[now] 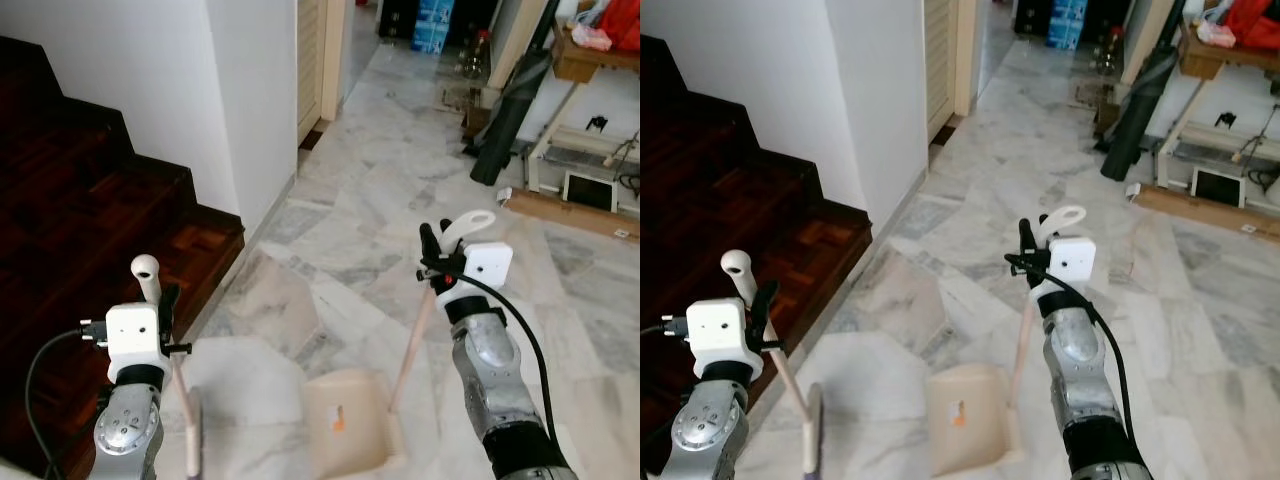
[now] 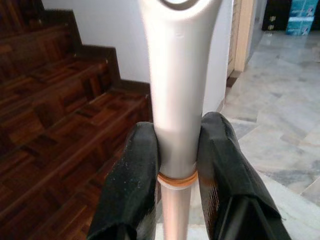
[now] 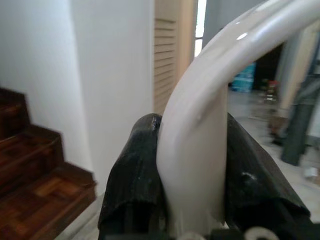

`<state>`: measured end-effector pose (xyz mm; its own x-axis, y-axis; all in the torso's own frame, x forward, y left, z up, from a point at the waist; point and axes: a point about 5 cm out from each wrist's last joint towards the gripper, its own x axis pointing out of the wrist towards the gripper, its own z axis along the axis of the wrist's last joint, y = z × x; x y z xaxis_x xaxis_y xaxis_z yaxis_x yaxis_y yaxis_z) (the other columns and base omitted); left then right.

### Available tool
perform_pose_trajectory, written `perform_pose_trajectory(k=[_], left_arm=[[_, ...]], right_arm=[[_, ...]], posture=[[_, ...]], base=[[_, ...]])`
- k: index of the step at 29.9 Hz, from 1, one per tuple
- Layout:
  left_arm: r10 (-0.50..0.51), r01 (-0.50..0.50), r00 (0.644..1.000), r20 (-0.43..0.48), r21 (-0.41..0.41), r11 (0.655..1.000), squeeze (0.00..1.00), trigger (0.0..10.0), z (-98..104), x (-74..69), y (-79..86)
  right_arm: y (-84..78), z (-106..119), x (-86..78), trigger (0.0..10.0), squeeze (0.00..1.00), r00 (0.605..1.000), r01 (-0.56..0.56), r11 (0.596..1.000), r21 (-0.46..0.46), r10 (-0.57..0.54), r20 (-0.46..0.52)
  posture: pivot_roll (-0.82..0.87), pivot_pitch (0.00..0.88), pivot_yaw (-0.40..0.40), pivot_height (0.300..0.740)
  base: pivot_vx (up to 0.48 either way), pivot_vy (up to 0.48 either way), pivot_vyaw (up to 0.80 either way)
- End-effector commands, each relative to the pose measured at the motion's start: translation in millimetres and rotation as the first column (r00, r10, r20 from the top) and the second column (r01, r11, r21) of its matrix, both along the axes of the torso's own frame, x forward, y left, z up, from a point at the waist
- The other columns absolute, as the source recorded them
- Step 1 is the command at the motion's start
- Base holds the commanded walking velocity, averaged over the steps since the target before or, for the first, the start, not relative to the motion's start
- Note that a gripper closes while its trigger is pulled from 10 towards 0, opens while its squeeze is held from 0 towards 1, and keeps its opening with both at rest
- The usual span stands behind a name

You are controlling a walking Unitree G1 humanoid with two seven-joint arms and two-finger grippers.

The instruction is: Sweep floor

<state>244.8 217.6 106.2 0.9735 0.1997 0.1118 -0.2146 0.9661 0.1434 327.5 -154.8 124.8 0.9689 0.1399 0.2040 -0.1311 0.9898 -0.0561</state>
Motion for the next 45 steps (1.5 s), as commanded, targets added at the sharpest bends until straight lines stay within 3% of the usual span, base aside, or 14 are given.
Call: perform_pose_trajectory(k=[1, 13, 34, 45], left_arm=[[0.000, -0.001, 0.999, 0.048, 0.018, 1.000, 0.00, 10.0, 9.4, 0.9, 0.0], [0.009, -0.009, 0.999, 0.045, 0.008, 1.000, 0.00, 10.0, 8.9, 1.0, 0.5], [0.008, -0.008, 0.999, 0.040, 0.011, 1.000, 0.00, 10.0, 8.9, 1.5, 1.0], [0.001, -0.002, 0.999, 0.042, 0.019, 1.000, 0.00, 10.0, 9.5, 2.5, 0.3]], right_arm=[[3.6, 6.4, 1.8, 10.0, 0.00, 1.000, -0.004, 1.000, 0.031, 0.003, 0.023], [2.4, 5.6, 2.0, 10.0, 0.00, 1.000, 0.003, 0.999, 0.038, -0.003, 0.015], [3.3, 5.7, 2.6, 10.0, 0.00, 1.000, 0.008, 0.999, 0.037, -0.008, 0.017], [2.5, 5.2, 2.7, 10.0, 0.00, 1.000, 0.011, 0.999, 0.038, -0.012, 0.016]], posture=[[0.01, 0.080, -0.029, 0.740], [0.02, 0.081, -0.031, 0.740], [0.02, 0.082, -0.027, 0.740], [0.02, 0.081, -0.026, 0.740]], base=[[0.000, 0.000, -0.80], [0.000, 0.000, -0.79], [0.000, 0.317, -0.79], [0.000, 0.126, -0.79]])
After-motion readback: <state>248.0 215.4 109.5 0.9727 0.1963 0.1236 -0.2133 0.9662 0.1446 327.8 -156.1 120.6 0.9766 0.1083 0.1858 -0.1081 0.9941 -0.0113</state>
